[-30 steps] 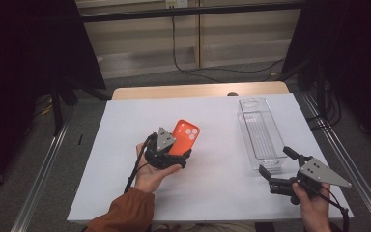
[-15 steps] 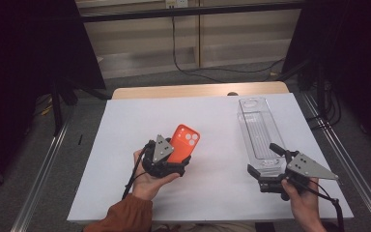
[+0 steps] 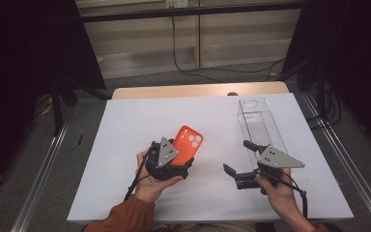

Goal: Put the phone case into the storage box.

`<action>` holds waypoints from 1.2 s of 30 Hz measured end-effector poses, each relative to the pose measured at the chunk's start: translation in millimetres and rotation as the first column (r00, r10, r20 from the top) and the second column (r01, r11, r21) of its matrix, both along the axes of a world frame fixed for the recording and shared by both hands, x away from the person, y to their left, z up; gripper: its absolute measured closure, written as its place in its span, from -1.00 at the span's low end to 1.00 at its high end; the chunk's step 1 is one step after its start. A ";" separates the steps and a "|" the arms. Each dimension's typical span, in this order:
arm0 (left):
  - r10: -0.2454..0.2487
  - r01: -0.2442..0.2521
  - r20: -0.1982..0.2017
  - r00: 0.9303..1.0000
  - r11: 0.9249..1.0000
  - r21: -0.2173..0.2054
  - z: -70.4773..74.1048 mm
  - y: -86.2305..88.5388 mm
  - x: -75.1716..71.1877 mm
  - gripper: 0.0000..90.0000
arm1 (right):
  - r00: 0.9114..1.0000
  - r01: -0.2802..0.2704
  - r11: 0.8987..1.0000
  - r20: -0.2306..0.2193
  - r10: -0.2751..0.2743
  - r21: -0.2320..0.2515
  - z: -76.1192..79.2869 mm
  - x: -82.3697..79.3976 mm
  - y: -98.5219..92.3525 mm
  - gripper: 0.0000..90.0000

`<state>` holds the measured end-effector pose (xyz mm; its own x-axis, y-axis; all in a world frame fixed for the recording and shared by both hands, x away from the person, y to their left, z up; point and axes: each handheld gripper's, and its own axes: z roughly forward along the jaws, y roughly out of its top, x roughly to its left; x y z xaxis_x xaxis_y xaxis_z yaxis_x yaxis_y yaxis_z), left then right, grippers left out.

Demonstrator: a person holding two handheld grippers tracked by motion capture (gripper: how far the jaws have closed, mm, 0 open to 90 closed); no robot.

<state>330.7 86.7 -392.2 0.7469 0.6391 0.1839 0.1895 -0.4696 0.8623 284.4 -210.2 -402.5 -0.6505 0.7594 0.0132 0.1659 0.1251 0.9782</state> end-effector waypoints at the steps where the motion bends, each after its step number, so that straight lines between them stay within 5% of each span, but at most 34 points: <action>1: 0.001 -0.001 0.001 1.000 1.000 0.003 0.2 1.4 -1.4 -0.68 | 1.000 0.001 1.000 -0.009 -0.001 0.001 0.6 2.0 2.3 -1.00; 13: 0.018 -0.019 0.043 0.999 0.999 0.043 -5.7 2.0 -5.5 -0.68 | 0.998 -0.027 0.999 -0.052 0.029 0.034 5.3 25.4 18.5 -0.99; 28: 0.032 -0.039 0.081 0.996 0.995 0.087 -16.2 -15.5 1.8 -0.68 | 0.992 0.018 0.999 -0.122 -0.013 0.038 14.6 41.8 28.6 -0.85; 36: 0.005 -0.015 0.108 0.994 0.996 0.088 -15.6 -30.8 0.7 -0.68 | 0.985 0.038 0.999 -0.169 -0.038 -0.007 17.1 45.8 32.6 -0.92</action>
<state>331.5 55.9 -407.8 0.7133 0.6238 0.3195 0.1026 -0.5439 0.8329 330.2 -177.7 -385.4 -0.6099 0.7837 0.1179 0.3338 0.1191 0.9351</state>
